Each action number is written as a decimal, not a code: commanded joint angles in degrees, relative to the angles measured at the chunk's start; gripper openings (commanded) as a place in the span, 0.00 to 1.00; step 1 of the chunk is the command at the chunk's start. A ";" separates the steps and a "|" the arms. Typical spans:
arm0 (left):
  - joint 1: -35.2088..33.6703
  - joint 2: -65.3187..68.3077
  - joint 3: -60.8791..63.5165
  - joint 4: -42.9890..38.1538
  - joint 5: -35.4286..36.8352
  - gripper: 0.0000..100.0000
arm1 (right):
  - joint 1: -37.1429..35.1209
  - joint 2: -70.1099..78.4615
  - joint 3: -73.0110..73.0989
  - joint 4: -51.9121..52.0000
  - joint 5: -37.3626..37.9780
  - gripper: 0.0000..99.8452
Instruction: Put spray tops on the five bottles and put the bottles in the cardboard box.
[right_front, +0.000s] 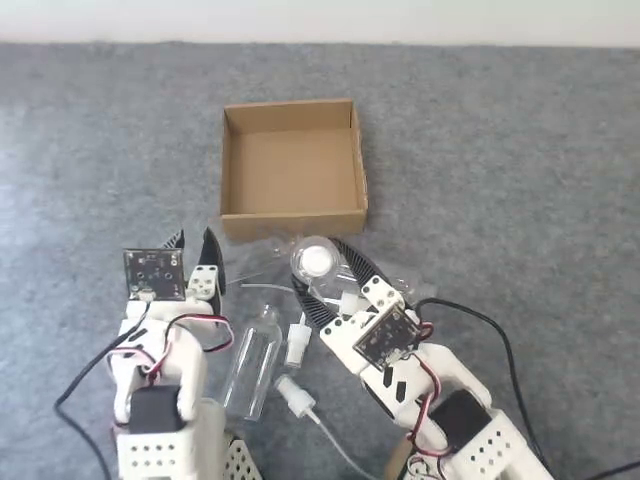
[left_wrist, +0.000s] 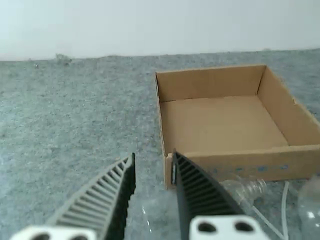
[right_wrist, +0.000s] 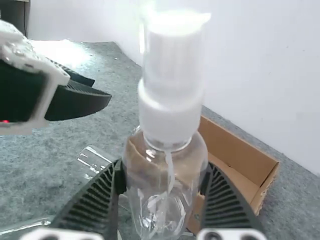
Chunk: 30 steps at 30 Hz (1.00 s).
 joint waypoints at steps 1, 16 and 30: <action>-0.88 -0.88 1.54 -1.41 -0.62 0.11 | 0.92 -1.19 1.14 0.04 0.18 0.07; -0.79 -0.70 4.44 -0.97 -0.53 0.11 | 0.92 -1.19 1.14 0.04 0.18 0.07; -0.26 -0.70 4.44 15.56 -0.26 0.11 | 0.92 -1.19 1.14 0.13 0.18 0.07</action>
